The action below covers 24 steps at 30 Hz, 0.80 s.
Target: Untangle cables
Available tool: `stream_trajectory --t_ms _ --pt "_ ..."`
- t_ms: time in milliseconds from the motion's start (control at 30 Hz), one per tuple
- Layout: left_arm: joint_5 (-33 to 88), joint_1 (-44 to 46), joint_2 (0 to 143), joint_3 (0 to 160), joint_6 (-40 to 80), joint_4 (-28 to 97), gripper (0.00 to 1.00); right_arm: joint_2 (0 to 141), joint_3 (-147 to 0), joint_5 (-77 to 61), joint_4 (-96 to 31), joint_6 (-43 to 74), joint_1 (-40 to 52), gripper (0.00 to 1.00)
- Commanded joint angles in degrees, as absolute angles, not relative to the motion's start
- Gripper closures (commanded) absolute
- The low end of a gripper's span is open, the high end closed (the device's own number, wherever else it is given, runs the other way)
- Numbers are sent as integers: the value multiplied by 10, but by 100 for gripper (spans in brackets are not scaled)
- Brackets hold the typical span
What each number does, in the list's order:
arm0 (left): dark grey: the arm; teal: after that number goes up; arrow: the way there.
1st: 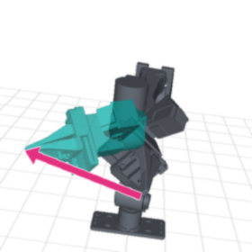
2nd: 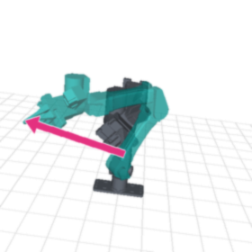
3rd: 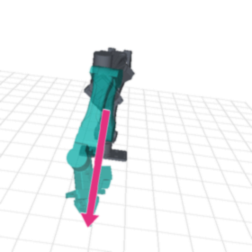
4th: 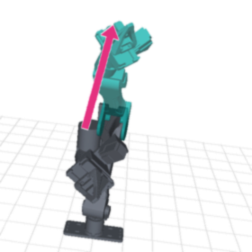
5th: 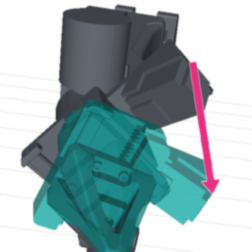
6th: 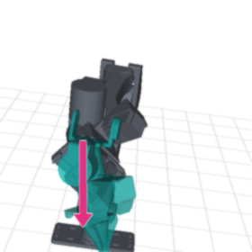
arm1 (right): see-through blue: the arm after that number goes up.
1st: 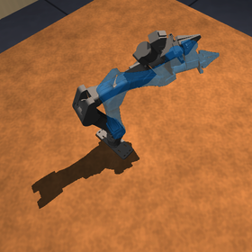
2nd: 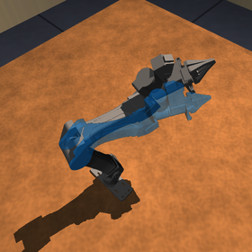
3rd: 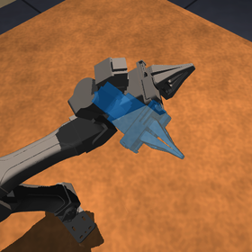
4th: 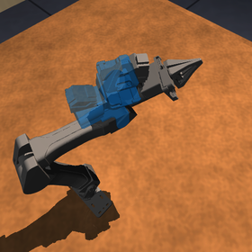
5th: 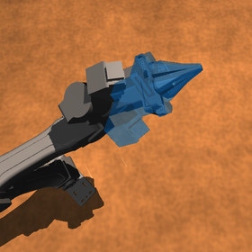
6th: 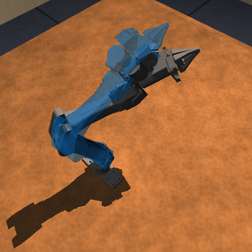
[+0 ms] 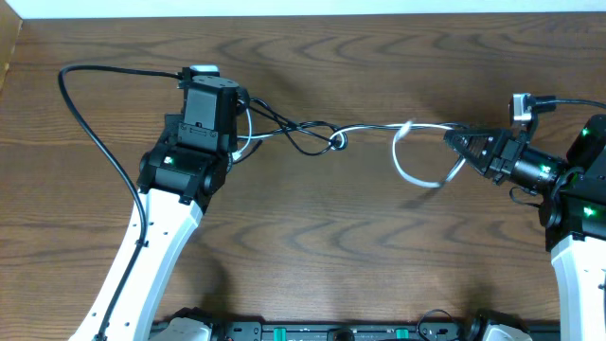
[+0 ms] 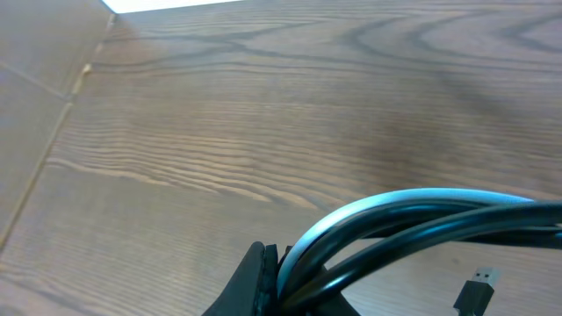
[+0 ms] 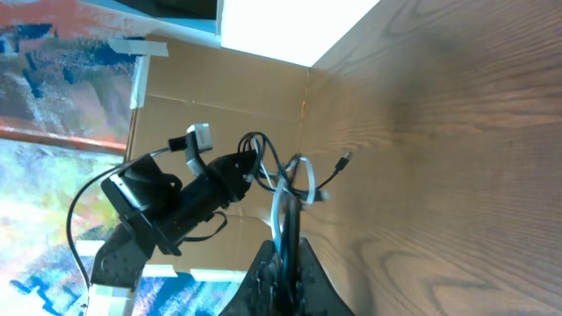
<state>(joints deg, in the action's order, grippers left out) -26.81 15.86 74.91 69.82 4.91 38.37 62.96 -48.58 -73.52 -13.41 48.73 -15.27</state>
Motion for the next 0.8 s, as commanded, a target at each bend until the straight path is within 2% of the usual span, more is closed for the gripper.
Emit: stream_trajectory --t_ms 0,100,133,200,233,267,333,467,567,767 --pt "-313 148 747 707 52 385 92 629 -486 -733 -131 482 -166 97" --pt "-252 148 747 707 52 385 92 629 -486 -733 -131 481 -166 87" --pt "-223 148 747 707 52 385 92 629 -486 -732 -131 481 -165 77" --pt "-152 148 747 707 52 383 92 629 -486 -733 -131 477 -165 46" --pt "-112 148 747 707 49 380 92 629 -486 -733 -131 474 -165 34" --pt "-70 148 747 707 42 376 93 629 -486 -733 -131 472 -165 24" --pt "21 148 747 707 27 363 92 629 -486 -733 -131 471 -164 11" --pt "194 148 747 707 19 328 92 629 -486 -733 -131 470 -164 1" --pt "296 149 747 707 20 296 92 629 -486 -733 -131 469 -164 1" --pt "417 149 747 707 26 220 93 629 -486 -732 -143 430 -149 1"
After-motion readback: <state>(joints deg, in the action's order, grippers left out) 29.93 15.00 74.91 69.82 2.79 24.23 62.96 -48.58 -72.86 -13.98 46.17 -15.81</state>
